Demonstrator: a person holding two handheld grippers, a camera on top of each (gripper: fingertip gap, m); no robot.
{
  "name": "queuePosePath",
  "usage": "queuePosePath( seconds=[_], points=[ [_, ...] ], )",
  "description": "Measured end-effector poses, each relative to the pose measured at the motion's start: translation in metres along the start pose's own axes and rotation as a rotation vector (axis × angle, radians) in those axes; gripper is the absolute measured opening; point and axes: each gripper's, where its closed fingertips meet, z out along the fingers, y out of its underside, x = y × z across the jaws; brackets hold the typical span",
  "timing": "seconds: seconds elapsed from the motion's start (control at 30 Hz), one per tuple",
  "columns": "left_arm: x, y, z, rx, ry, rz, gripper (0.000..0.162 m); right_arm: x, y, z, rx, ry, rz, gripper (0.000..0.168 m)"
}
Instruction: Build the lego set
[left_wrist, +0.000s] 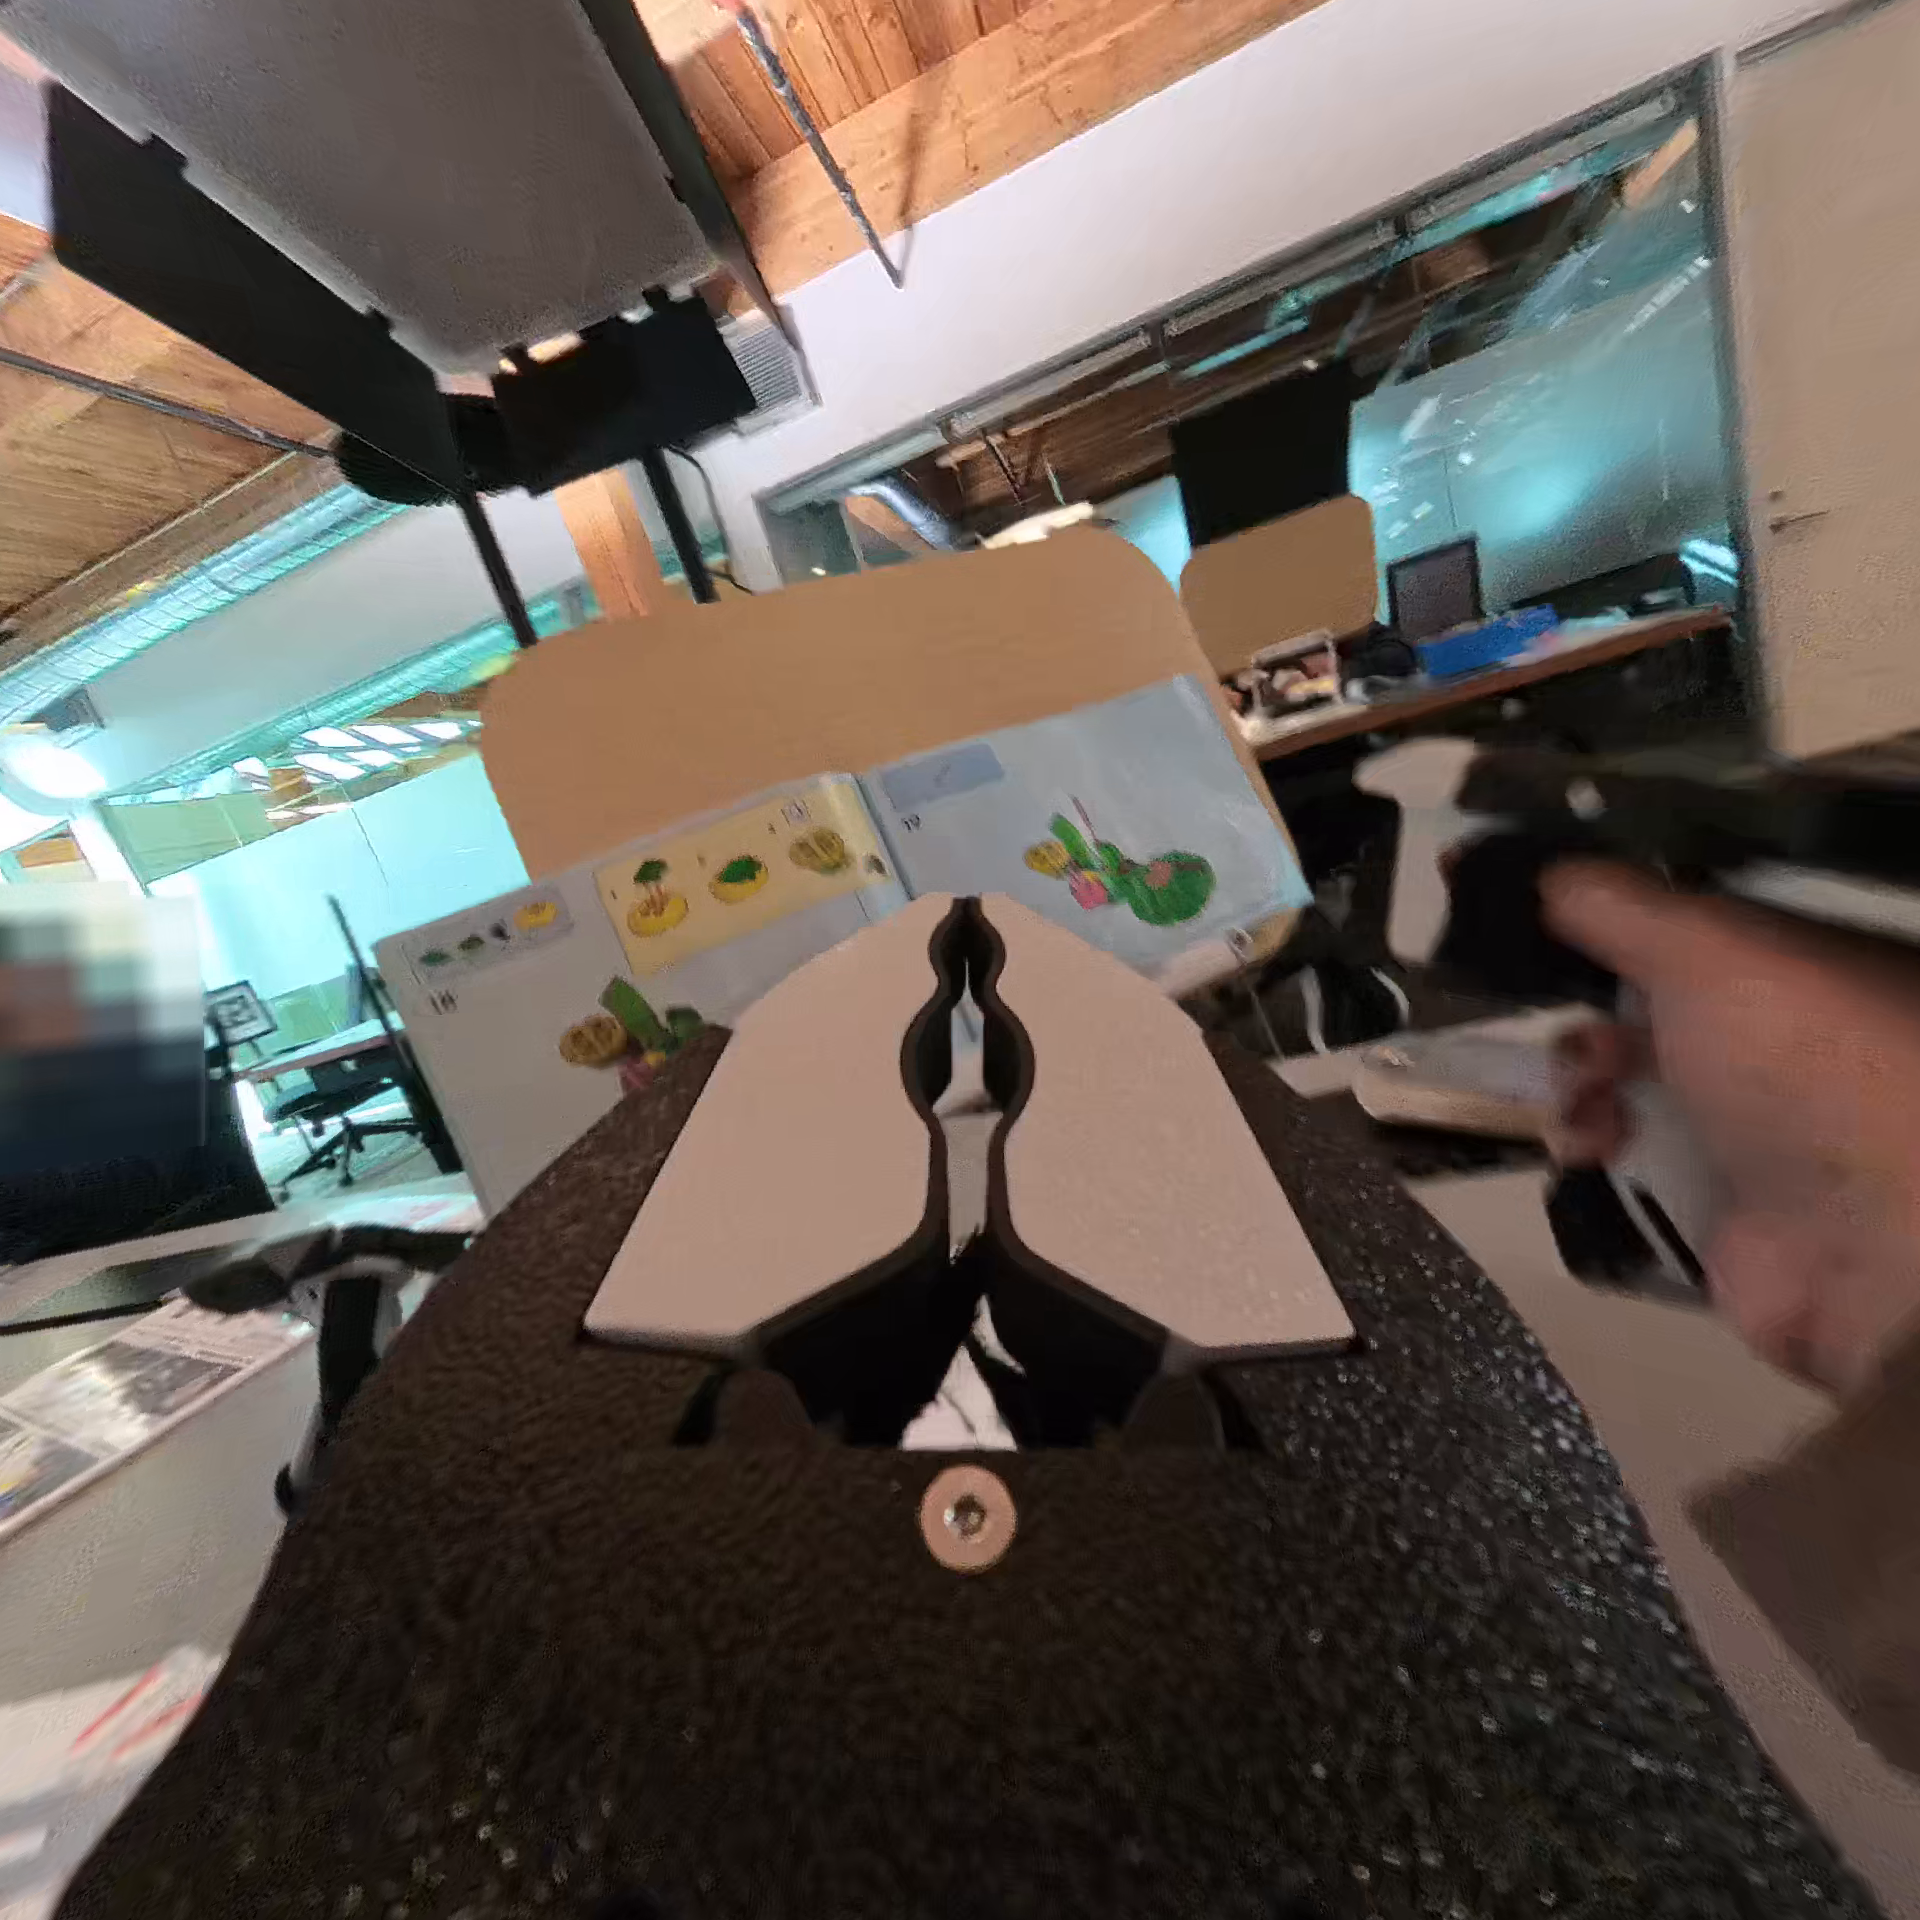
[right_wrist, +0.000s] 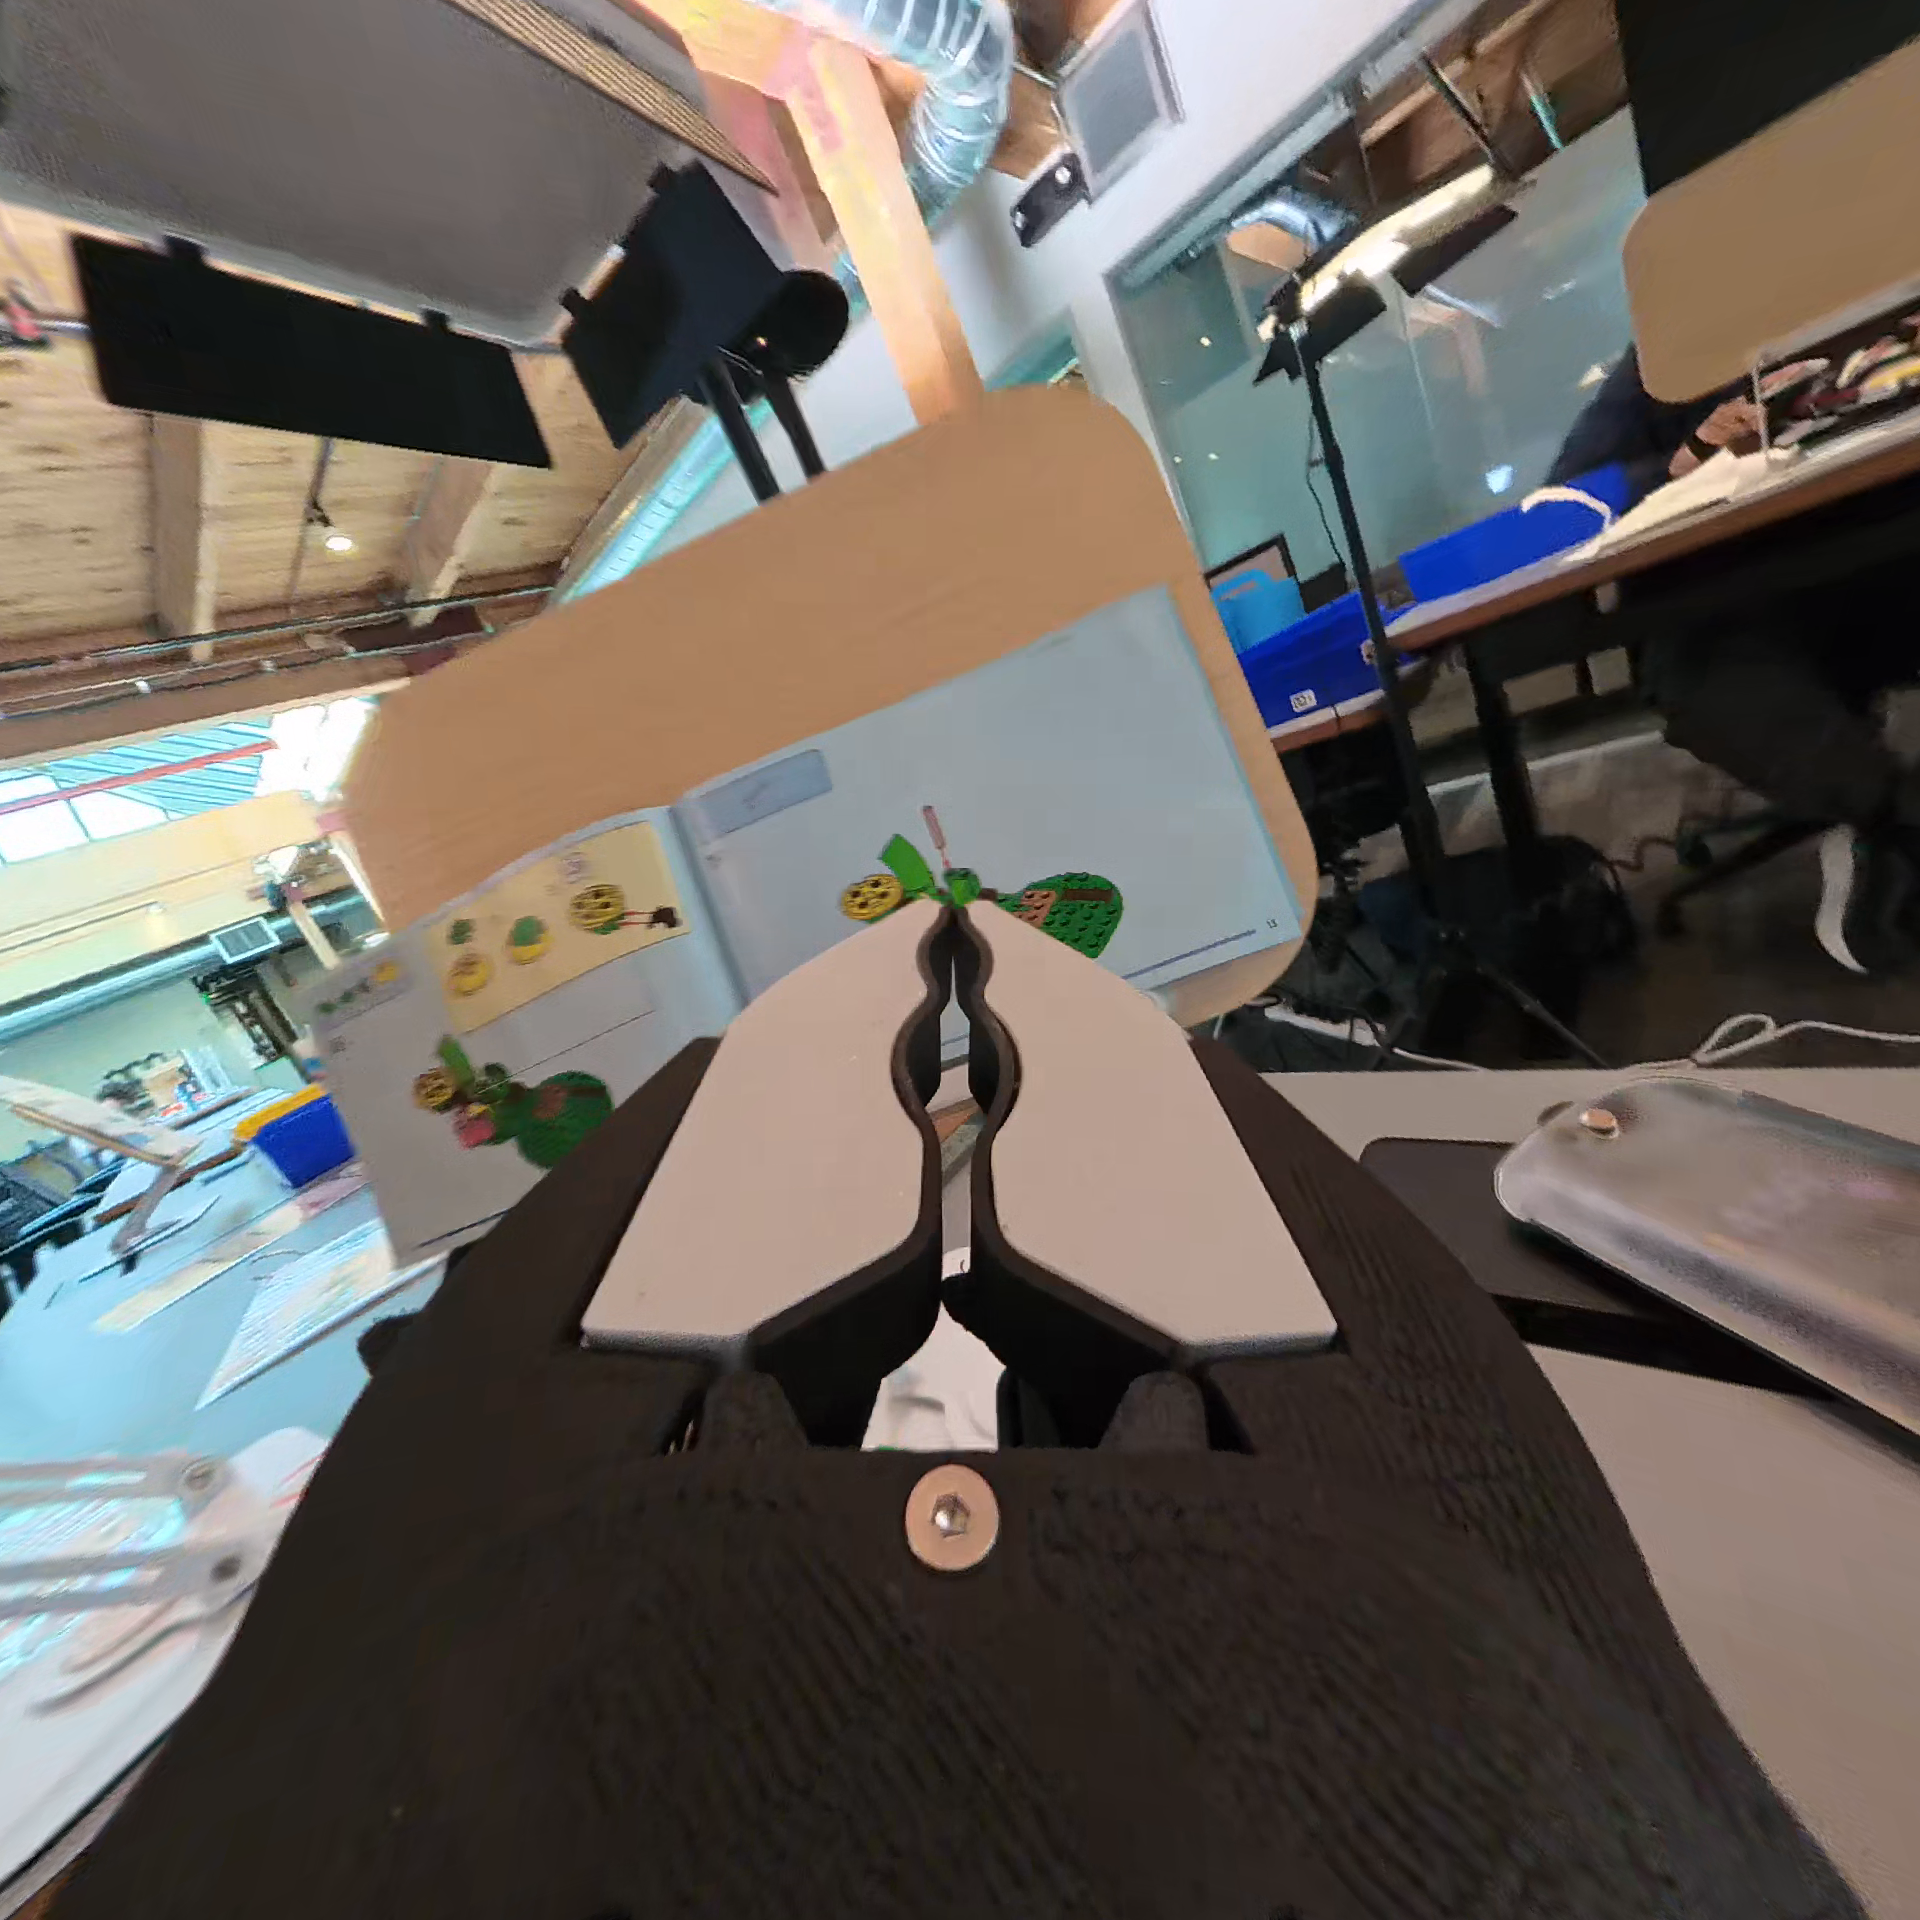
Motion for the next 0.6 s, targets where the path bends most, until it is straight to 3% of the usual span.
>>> queuePosePath(
  seconds=[0.07, 0.1, 0.17, 0.33, 0.4, 0.5, 0.6],
  points=[
    [-0.016, -0.016, 0.031, 0.096, -0.078, 0.018, 0.000, 0.010, 0.005, 0.018, 0.000, 0.039, -0.017, 0.007],
    [-0.017, -0.019, 0.045, 0.117, -0.087, 0.037, 0.000, 0.019, 0.006, 0.025, 0.015, 0.079, -0.034, 0.024],
    [-0.014, -0.012, 0.072, 0.091, -0.069, 0.059, 0.000, 0.027, 0.009, 0.036, 0.047, 0.102, -0.076, 0.040],
    [-0.011, 0.019, 0.107, 0.063, -0.094, 0.002, 0.000, 0.039, 0.036, 0.066, 0.025, 0.076, -0.121, 0.055],
    [-0.011, 0.032, 0.114, 0.044, -0.107, -0.031, 0.000, 0.041, 0.042, 0.074, 0.036, 0.034, -0.051, 0.067],
    [-0.008, 0.054, 0.129, -0.032, -0.082, -0.060, 0.000, 0.047, 0.037, 0.075, 0.116, -0.021, 0.059, 0.068],
    [-0.010, 0.071, 0.146, -0.101, -0.067, -0.006, 0.000, 0.060, 0.044, 0.083, 0.062, -0.004, 0.096, 0.076]
  ],
)
